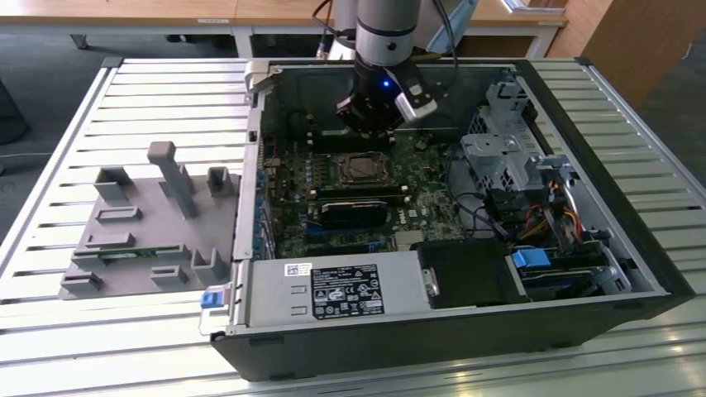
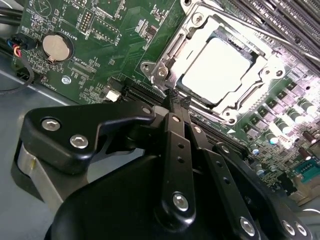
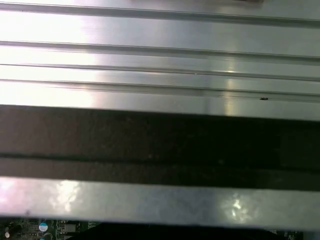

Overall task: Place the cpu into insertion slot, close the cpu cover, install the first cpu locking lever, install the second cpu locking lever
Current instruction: 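Install the first cpu locking lever, then install the second cpu locking lever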

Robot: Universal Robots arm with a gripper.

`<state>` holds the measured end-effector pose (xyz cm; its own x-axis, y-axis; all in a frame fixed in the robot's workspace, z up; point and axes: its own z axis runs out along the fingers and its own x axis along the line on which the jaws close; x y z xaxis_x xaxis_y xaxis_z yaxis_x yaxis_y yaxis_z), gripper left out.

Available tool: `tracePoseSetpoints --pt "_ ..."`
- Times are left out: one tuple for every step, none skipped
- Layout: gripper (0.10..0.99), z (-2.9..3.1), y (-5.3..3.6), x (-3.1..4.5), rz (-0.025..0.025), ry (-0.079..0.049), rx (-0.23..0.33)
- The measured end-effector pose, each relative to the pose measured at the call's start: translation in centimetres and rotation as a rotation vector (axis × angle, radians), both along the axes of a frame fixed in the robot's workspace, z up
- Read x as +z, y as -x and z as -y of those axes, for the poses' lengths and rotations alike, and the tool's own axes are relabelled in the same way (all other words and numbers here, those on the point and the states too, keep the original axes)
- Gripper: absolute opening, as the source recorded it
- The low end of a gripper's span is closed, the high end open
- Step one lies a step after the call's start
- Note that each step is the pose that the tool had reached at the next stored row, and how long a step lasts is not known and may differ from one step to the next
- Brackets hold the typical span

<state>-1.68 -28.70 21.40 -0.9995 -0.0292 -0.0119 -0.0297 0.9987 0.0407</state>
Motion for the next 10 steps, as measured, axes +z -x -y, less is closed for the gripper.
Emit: tracePoseSetpoints --pt "0.106 0.04 0.0 0.0 0.0 0.0 0.0" --pt "0.106 0.08 0.0 0.0 0.0 0.0 0.0" --pt "0.106 0.12 0.0 0.0 0.0 0.0 0.0" --pt "0.106 0.16 0.0 0.0 0.0 0.0 0.0" --pt "0.106 0.2 0.0 0.0 0.0 0.0 0.0" --pt "0.106 0.25 0.0 0.0 0.0 0.0 0.0" --pt "0.106 0.29 0.0 0.0 0.0 0.0 0.0" --pt "0.106 0.35 0.0 0.0 0.0 0.0 0.0" --pt "0.106 0.41 0.0 0.0 0.0 0.0 0.0" --pt "0.106 0.47 0.0 0.0 0.0 0.0 0.0"
